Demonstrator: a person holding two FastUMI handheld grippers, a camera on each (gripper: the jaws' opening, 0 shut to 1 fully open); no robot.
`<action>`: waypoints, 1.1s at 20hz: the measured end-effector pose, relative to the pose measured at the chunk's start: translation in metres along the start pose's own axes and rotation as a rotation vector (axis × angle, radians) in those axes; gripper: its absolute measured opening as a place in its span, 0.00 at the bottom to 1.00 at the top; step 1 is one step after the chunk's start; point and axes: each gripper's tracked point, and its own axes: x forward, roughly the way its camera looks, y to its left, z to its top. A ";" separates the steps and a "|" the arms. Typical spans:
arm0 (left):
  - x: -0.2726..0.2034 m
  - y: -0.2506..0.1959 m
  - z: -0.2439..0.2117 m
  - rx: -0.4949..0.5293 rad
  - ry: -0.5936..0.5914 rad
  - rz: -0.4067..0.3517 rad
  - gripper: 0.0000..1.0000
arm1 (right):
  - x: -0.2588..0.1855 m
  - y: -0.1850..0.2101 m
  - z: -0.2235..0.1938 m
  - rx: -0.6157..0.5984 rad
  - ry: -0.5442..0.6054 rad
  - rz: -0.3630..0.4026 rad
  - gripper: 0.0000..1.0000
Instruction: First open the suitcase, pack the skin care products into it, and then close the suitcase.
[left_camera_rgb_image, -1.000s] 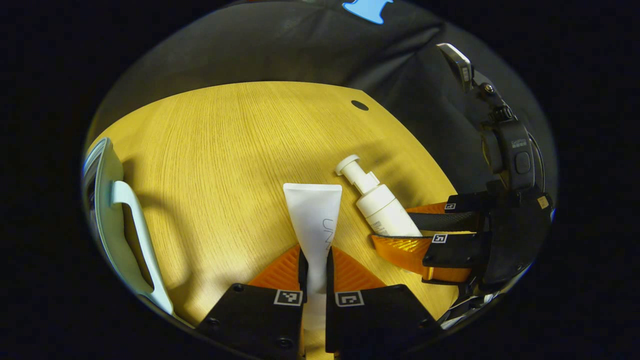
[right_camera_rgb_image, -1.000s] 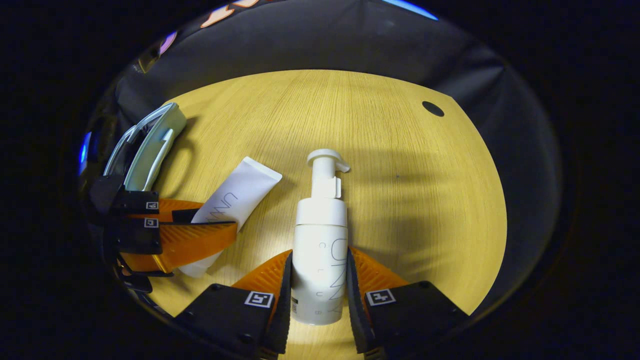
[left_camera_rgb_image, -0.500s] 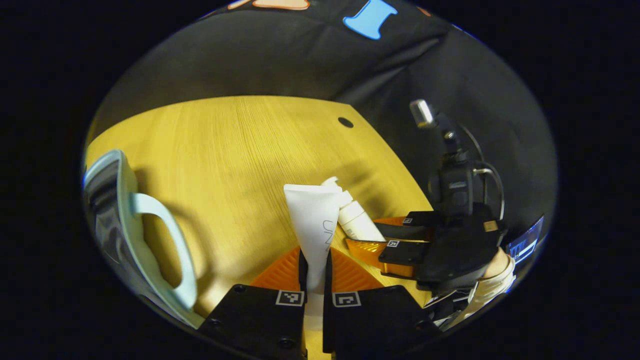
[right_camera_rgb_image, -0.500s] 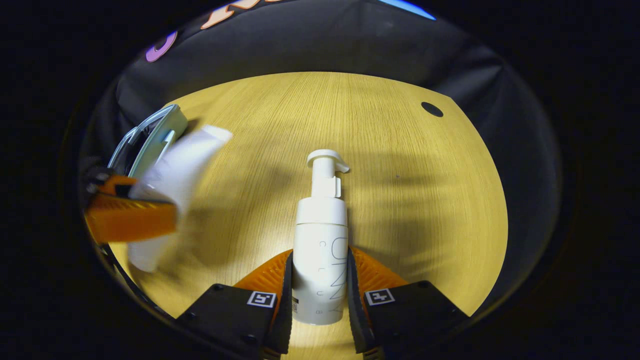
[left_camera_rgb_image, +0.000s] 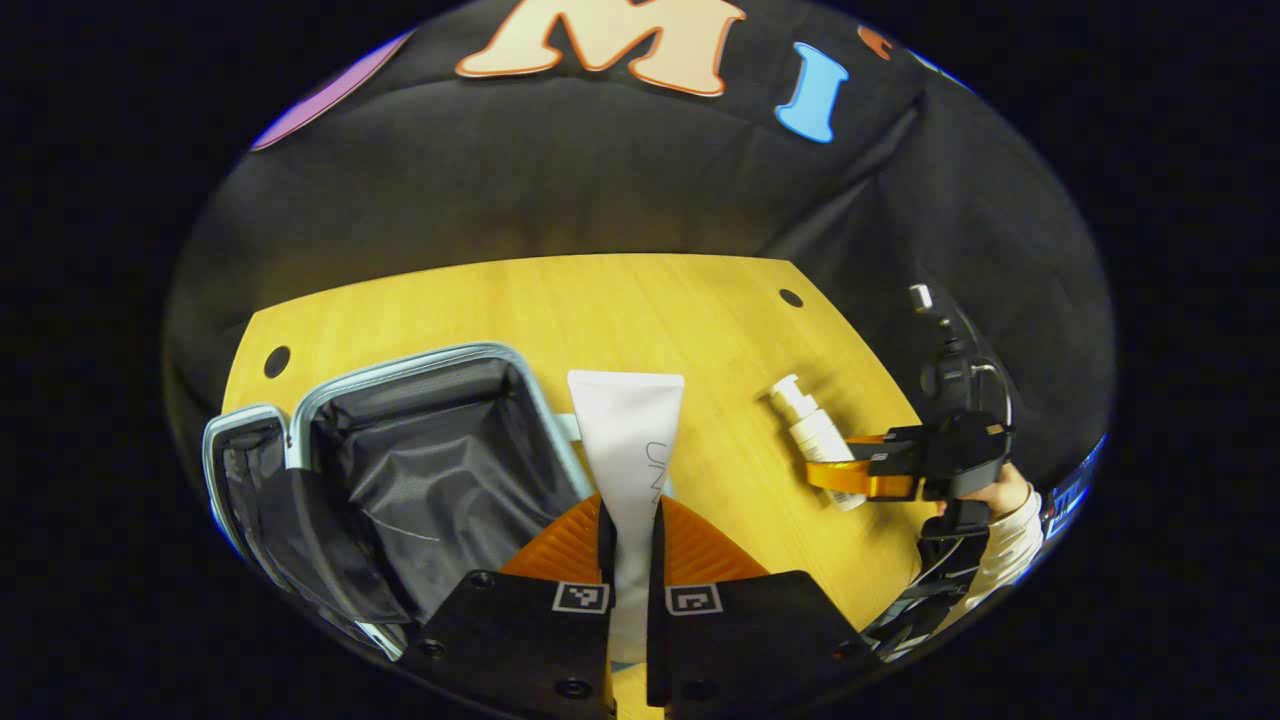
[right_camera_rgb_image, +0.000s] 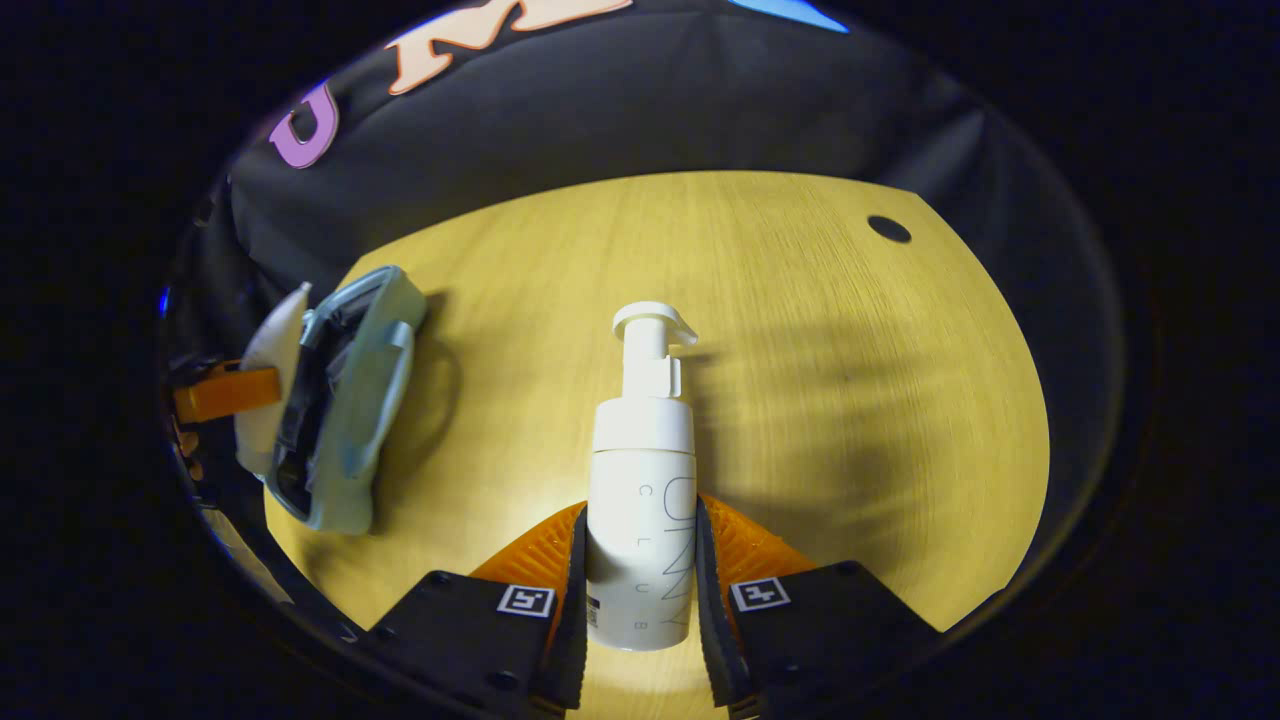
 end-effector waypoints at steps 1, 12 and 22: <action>0.003 0.015 -0.006 -0.020 0.010 0.005 0.06 | -0.008 0.002 0.008 -0.033 -0.020 0.005 0.47; 0.004 0.127 -0.047 -0.163 0.030 0.091 0.06 | -0.039 0.011 0.033 -0.082 -0.049 0.306 0.47; 0.019 0.160 -0.068 -0.205 0.064 0.134 0.07 | -0.035 0.001 0.025 -0.187 0.096 0.303 0.47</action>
